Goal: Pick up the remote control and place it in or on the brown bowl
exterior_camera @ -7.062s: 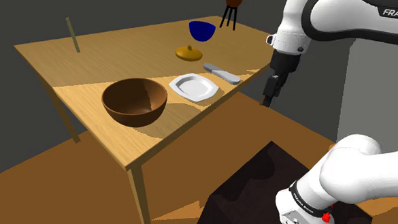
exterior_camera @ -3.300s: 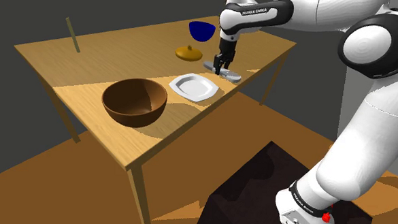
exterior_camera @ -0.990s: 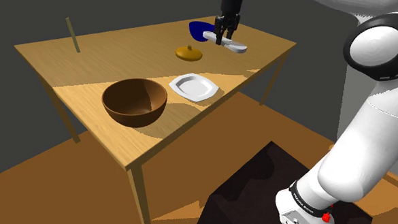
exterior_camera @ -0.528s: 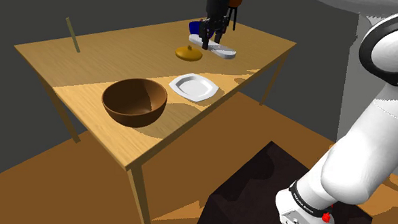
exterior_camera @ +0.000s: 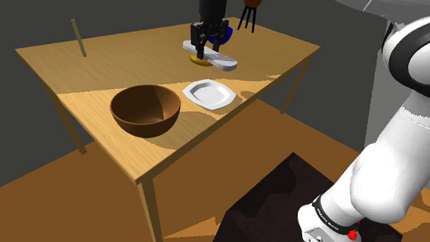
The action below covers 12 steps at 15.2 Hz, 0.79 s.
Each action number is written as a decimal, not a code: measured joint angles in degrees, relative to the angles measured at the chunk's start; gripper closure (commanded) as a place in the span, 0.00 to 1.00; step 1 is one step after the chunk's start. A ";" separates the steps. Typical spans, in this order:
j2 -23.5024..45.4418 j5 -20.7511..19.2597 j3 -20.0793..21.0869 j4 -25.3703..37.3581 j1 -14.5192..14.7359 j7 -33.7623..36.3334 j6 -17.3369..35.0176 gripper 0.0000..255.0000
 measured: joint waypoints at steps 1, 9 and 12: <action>0.13 -0.09 0.52 0.38 0.73 1.23 -0.31 1.00; 4.55 -1.53 4.85 6.16 7.50 11.95 -2.07 1.00; 8.85 -2.81 6.27 12.13 10.71 16.03 -3.95 1.00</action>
